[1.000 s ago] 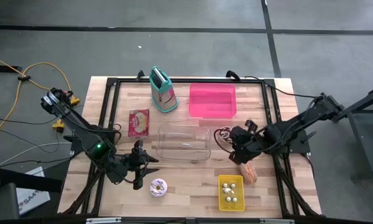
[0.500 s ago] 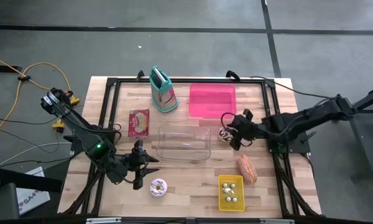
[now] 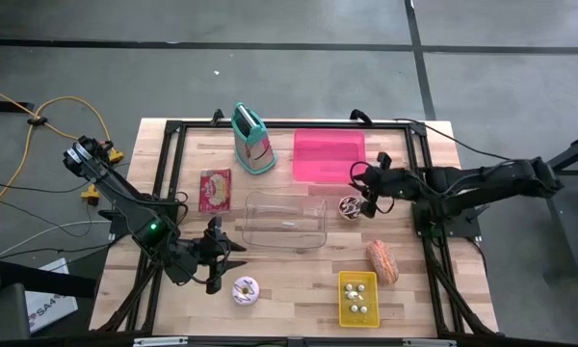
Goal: Pick & Place Food Item
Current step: Put the red popcorn bag into the pink bin
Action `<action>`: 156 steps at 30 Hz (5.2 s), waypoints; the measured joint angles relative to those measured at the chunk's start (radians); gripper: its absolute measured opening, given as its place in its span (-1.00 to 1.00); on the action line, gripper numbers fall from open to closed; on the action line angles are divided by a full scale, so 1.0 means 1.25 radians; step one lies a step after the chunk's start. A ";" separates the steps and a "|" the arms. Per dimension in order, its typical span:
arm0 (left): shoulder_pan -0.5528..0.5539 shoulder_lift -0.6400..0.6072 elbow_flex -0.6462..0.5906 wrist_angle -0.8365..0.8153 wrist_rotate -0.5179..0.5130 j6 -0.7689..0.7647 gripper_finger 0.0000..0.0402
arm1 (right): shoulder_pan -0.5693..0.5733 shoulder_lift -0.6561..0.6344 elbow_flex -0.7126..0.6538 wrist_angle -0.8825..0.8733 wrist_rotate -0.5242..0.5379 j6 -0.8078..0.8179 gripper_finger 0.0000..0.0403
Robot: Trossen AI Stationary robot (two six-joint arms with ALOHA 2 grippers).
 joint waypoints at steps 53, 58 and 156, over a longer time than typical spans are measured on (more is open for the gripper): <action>0.000 0.000 0.000 0.000 0.000 0.000 -0.24 | -0.125 0.001 0.000 0.057 -0.182 -0.179 -0.60; 0.000 0.000 0.000 0.000 0.000 0.000 -0.24 | -0.125 0.001 0.000 0.057 -0.182 -0.179 -0.60; 0.064 -0.188 0.000 -0.705 0.040 -0.171 -0.24 | -0.125 0.001 0.000 0.057 -0.182 -0.179 -0.60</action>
